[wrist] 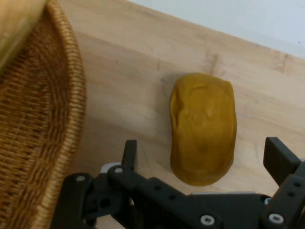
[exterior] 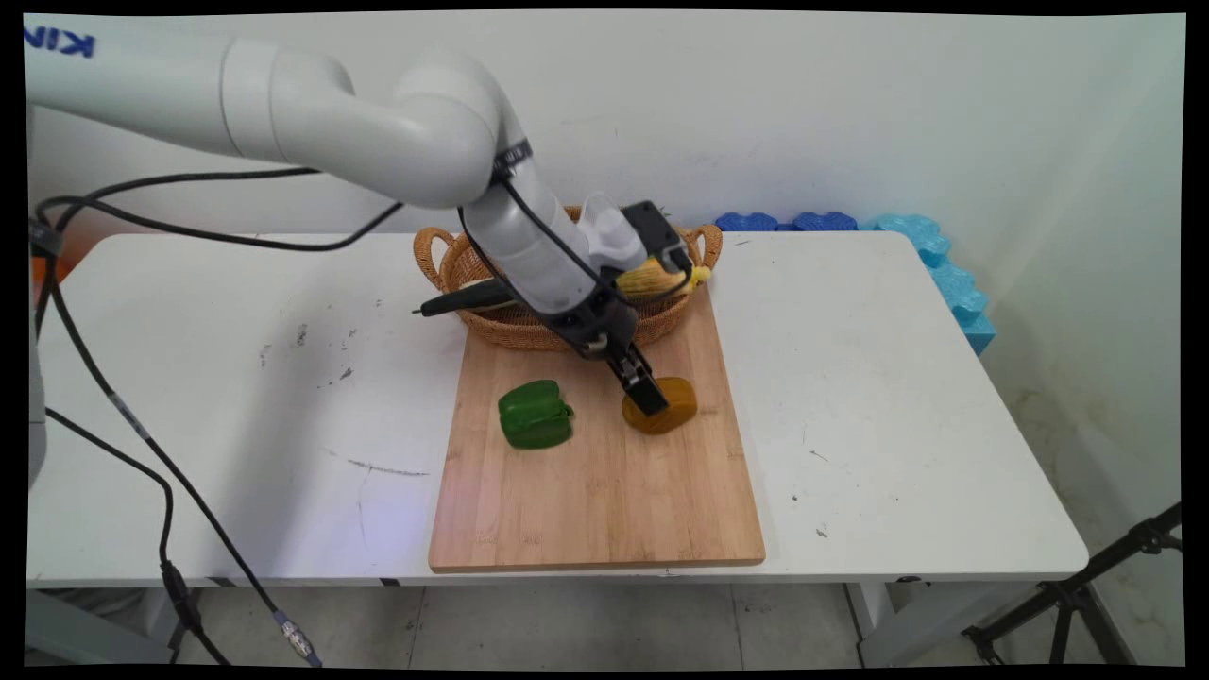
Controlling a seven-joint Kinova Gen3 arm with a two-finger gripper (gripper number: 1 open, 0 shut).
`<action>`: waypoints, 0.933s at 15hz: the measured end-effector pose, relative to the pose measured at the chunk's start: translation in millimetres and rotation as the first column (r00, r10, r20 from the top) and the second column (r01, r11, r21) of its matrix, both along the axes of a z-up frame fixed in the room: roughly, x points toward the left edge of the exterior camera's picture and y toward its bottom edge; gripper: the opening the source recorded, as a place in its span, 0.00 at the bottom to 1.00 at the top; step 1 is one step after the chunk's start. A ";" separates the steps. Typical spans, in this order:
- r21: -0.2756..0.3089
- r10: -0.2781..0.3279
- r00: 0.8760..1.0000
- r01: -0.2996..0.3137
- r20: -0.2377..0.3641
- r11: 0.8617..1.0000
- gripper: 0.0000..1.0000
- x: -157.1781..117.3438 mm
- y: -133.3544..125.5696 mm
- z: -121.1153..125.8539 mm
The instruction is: Pick up the potato from the cutting board, then place the picked object in the vegetable basket
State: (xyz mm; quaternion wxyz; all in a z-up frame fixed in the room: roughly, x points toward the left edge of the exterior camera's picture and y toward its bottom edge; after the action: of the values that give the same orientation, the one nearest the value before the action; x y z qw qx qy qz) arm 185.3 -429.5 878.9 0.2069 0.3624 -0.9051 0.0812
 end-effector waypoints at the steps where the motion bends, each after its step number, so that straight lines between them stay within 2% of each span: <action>1: 0.002 -0.003 1.000 0.003 0.004 1.000 1.00 -2.3 0.2 -6.0; 9: -0.017 -0.010 1.000 0.010 -0.001 1.000 1.00 -15.7 -4.1 -32.9; 10: -0.017 -0.010 1.000 0.010 -0.003 1.000 0.00 -16.5 -4.5 -34.7; 14: -0.016 -0.022 0.999 0.022 -0.022 1.000 0.00 -19.9 -4.2 -37.5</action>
State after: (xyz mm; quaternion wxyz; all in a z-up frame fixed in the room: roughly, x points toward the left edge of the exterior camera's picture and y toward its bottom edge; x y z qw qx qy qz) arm 165.4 -433.8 841.4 0.2208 0.3515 -0.9061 0.0820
